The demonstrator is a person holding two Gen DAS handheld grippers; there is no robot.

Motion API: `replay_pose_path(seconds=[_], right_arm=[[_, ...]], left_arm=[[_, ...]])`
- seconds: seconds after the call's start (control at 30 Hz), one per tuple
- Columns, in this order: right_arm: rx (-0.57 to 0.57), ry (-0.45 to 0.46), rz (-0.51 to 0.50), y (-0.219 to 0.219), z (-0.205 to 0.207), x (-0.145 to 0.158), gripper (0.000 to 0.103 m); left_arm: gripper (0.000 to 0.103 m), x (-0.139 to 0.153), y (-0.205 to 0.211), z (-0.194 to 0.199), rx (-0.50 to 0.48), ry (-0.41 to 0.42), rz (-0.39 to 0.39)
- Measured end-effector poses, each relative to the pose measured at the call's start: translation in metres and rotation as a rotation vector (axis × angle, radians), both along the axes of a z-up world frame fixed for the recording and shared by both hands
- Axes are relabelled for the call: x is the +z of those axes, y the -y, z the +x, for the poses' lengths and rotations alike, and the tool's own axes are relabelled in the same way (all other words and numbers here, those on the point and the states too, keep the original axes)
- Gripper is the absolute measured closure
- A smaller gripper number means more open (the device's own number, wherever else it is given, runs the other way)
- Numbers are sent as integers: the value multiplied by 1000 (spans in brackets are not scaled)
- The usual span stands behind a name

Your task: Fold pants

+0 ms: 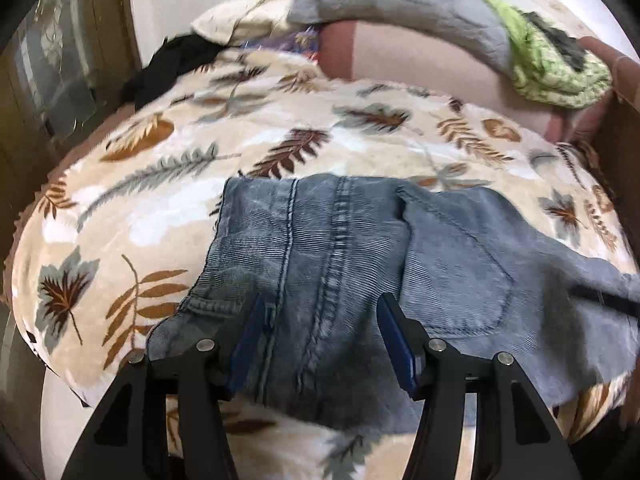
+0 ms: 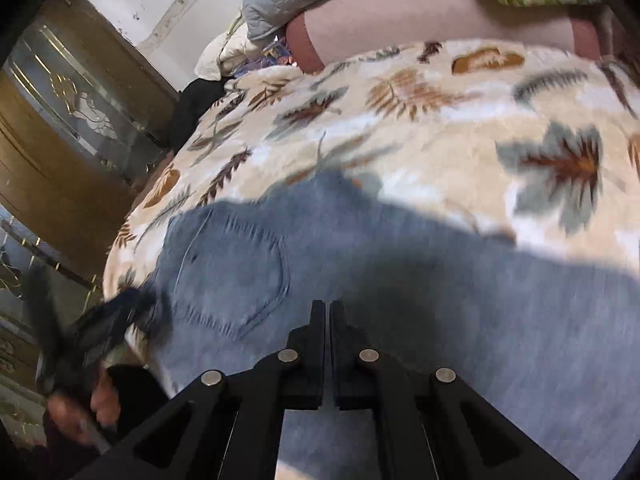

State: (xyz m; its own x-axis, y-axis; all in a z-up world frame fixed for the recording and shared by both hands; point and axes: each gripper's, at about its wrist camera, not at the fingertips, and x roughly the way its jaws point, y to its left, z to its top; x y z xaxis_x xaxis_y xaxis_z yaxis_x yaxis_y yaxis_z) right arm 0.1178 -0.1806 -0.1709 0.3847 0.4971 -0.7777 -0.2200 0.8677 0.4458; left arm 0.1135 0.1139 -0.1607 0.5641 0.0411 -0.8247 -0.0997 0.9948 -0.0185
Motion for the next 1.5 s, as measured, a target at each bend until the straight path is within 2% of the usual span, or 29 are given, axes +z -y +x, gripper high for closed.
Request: replay_pose_path(seconds=[0.07, 0.2, 0.33, 0.5, 0.63, 0.7, 0.83, 0.97, 1.13, 1.27, 1.5], right_arm=[[8, -24, -47, -5, -14, -10, 99], [-2, -62, -105, -7, -34, -28, 99], [-10, -45, -60, 7, -47, -35, 99], [-35, -37, -45, 29, -61, -33, 99], [-148, 16, -46, 67, -74, -21, 99], [-235, 53, -73, 88, -79, -13, 99], [-388, 82, -163, 126, -86, -2, 99], [-499, 65, -219, 157, -94, -3, 99], [-509, 49, -251, 168, -99, -13, 99], [-515, 36, -213, 174, -101, -28, 99], [-524, 68, -207, 173, -107, -33, 99]], left_arm=[[44, -11, 1, 7, 6, -46, 25], [38, -20, 6, 1, -2, -71, 69], [35, -34, 8, -5, -41, -108, 134], [35, -26, 11, -7, -28, -135, 172], [35, -4, 35, -21, -48, -65, 206], [35, 7, 53, -27, -90, -17, 198], [35, 16, 100, -34, -181, 16, 186], [35, 5, 145, -32, -250, -12, 205], [35, -16, 173, -24, -273, -63, 183], [35, -30, 182, -26, -274, -99, 181], [30, -36, 184, -25, -275, -77, 215]])
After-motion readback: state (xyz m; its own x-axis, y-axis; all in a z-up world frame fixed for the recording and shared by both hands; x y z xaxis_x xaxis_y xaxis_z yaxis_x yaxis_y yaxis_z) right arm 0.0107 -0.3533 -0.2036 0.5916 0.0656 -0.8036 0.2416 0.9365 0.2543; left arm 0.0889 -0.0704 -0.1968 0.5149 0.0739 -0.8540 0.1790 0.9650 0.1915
